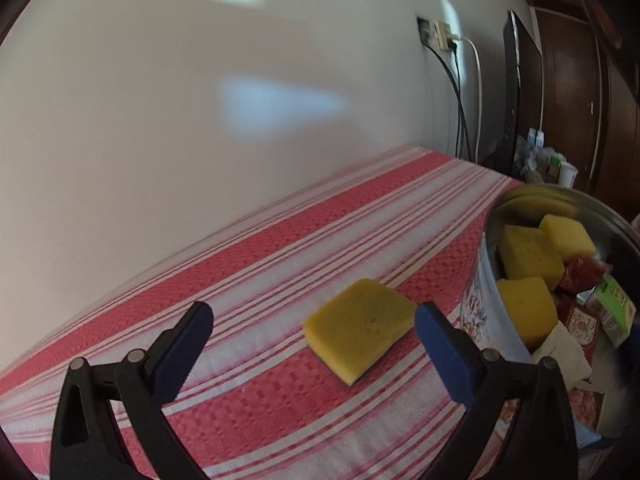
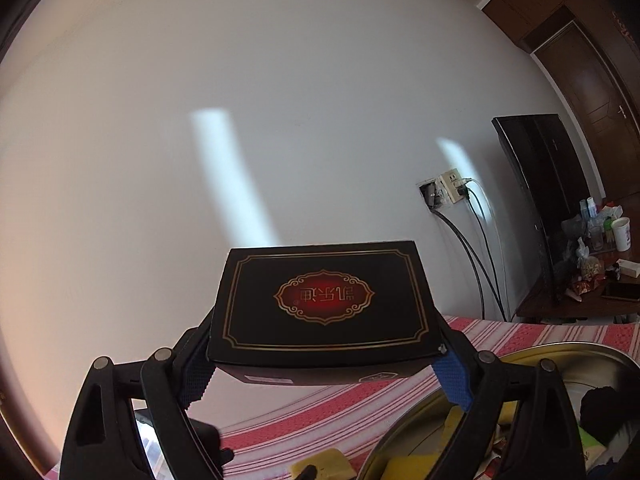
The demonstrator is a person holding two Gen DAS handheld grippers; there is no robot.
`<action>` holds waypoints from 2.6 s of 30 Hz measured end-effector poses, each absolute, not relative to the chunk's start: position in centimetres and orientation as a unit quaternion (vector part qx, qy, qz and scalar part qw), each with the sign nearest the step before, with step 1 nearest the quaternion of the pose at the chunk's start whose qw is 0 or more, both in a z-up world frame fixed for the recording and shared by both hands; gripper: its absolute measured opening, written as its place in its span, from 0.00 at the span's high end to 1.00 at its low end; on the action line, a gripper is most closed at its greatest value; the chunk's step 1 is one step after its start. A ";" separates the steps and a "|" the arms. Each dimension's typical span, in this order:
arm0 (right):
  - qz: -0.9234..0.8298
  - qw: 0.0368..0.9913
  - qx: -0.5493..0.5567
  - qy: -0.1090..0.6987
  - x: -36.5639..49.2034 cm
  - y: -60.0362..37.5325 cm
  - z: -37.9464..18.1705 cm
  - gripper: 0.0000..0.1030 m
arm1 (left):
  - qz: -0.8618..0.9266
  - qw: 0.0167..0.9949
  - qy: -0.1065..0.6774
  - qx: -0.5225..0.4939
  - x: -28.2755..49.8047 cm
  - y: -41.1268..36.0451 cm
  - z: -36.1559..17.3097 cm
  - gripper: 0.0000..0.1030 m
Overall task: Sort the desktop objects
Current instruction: 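Grasp the green-yellow sponge with the left gripper while the right gripper holds the black box up, then carry the sponge and black box over the tin with both grippers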
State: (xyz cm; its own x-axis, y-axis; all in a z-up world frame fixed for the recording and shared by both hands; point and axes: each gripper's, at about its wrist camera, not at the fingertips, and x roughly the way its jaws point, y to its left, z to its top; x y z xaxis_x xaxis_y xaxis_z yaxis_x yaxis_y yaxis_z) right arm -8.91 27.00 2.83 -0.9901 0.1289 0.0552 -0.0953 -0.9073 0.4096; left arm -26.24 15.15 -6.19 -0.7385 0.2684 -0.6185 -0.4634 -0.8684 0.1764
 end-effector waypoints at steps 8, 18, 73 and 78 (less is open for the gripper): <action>0.972 0.061 0.035 0.226 -9.5 27.3 2.7 0.10 | 0.894 0.207 0.152 -0.368 -30.6 16.7 -8.4 0.00; 0.967 0.076 0.036 0.240 -10.0 28.3 2.6 0.10 | 0.873 0.284 0.105 -0.382 -28.3 17.3 -9.0 0.67; 0.988 0.133 0.008 0.077 -2.7 23.4 -1.9 0.10 | 0.980 0.143 0.010 -0.141 -14.6 6.4 -4.0 0.67; 0.988 0.137 0.005 0.075 -1.7 24.6 -1.7 0.10 | 0.980 0.143 -0.005 -0.136 -13.9 6.6 -3.8 0.67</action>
State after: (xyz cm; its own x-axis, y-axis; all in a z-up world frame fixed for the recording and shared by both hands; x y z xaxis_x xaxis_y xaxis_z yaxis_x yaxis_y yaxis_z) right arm -1.70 24.61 -1.69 -0.9624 0.2715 -0.0115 -0.2701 -0.9513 0.1487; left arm -13.92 6.63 -3.79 -0.9219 0.2821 -0.2654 -0.2796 -0.9589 -0.0482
